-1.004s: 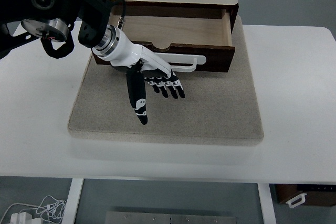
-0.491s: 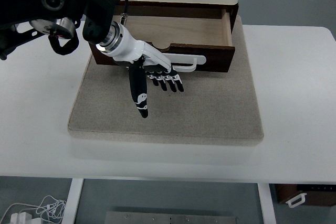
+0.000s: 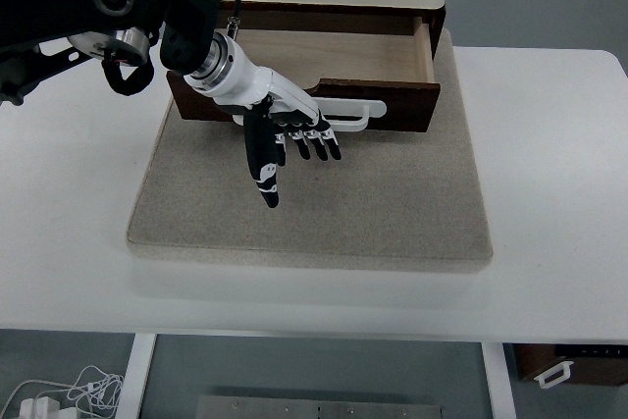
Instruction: Close the drawer under the combination cabinet
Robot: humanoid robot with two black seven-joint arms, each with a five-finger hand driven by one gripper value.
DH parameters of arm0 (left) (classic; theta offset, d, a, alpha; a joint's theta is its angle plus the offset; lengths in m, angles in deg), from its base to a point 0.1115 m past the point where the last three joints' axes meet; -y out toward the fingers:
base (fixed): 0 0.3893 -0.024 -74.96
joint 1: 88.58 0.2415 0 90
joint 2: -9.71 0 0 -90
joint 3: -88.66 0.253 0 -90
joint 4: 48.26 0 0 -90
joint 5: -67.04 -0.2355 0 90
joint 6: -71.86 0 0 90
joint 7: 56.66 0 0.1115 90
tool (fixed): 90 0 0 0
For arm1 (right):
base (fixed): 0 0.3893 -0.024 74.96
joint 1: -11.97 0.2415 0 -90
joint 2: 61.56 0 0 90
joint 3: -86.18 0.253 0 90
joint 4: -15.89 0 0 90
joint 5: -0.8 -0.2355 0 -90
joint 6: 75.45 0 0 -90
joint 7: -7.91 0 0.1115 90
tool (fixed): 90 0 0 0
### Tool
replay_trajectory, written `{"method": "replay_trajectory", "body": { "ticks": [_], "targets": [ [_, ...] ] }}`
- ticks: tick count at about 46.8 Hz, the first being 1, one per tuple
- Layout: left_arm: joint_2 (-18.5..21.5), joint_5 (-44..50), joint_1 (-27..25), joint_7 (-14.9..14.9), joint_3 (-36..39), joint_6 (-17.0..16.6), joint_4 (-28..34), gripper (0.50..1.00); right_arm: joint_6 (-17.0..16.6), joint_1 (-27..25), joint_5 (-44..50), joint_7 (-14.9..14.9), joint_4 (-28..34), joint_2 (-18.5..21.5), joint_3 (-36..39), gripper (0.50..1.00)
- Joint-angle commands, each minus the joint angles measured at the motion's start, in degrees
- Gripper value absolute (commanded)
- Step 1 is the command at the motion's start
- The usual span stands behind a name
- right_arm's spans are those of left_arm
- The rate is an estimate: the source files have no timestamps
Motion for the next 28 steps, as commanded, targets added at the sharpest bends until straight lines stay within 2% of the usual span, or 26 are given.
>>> {"method": "replay_trajectory", "body": {
  "ticks": [1,28],
  "targets": [
    [-0.5,-1.0,-0.1,0.0,-0.1,0.0,-0.6,1.000,0.0,0.0,0.0,0.0,0.1,0.0,0.0,0.952],
    [-0.7,-2.7,-0.1,0.0,-0.3,0.0,-3.9,1.000,0.0,0.0,0.0,0.0,0.0,0.0,0.0,0.952]
  ]
}}
